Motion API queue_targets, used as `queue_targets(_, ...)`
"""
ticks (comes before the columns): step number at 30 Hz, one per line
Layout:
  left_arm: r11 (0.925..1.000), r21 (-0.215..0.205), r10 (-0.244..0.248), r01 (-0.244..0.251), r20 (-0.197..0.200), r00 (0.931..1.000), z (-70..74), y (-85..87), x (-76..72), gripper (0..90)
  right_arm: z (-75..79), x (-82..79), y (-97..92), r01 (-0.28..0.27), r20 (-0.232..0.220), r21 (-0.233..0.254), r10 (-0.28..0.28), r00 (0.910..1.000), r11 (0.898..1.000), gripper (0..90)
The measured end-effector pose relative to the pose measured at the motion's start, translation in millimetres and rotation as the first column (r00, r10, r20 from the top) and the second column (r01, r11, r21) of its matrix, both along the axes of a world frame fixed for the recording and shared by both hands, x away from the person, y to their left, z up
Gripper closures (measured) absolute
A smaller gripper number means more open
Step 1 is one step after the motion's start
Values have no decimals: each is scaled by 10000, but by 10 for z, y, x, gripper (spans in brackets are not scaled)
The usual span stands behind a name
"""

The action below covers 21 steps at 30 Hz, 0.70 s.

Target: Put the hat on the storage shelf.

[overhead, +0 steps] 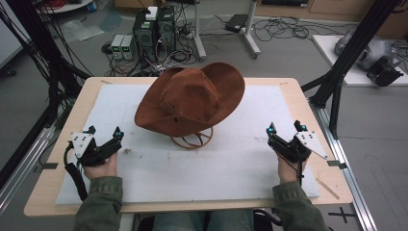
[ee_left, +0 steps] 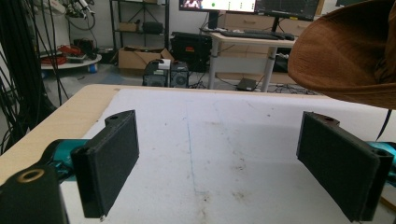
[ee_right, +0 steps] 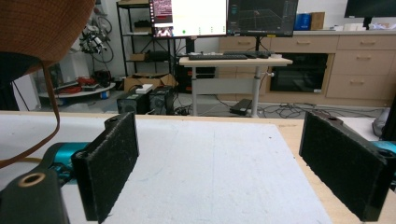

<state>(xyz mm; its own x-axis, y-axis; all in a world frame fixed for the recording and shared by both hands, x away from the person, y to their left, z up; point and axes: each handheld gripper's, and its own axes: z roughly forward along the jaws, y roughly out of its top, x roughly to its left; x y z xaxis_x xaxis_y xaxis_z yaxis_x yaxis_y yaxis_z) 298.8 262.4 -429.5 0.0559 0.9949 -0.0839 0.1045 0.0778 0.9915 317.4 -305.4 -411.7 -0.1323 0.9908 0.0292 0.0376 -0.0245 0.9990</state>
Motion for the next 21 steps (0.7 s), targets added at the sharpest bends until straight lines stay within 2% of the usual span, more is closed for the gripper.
queue_targets(21,10000,-8,-40,40,-19,10000,-3,-3,5,133,0,-3,2,-73,-76,166,74,9999,9998,116)
